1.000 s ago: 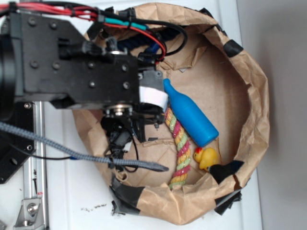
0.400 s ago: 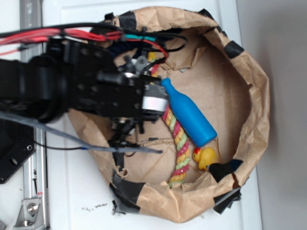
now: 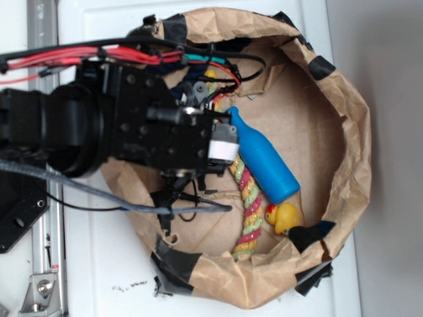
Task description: Grab the green animal.
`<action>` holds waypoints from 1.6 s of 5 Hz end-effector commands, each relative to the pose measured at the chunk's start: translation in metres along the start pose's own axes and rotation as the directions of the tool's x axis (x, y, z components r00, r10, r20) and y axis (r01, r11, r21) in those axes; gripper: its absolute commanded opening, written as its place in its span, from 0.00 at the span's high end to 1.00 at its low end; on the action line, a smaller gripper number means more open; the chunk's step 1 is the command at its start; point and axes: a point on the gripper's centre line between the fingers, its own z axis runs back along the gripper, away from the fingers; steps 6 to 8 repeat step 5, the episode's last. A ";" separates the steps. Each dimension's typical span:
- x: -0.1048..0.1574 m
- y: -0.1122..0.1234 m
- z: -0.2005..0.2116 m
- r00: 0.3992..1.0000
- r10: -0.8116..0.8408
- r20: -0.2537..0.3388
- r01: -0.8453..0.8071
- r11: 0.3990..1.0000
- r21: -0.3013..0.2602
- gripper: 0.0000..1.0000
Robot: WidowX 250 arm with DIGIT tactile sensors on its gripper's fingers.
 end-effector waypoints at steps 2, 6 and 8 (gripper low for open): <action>0.034 0.006 0.125 0.978 0.005 0.208 0.004 0.999 -0.044 1.00; 0.029 -0.007 0.129 0.922 0.316 0.225 -0.314 0.948 -0.048 1.00; 0.029 -0.007 0.129 0.922 0.316 0.225 -0.314 0.948 -0.048 1.00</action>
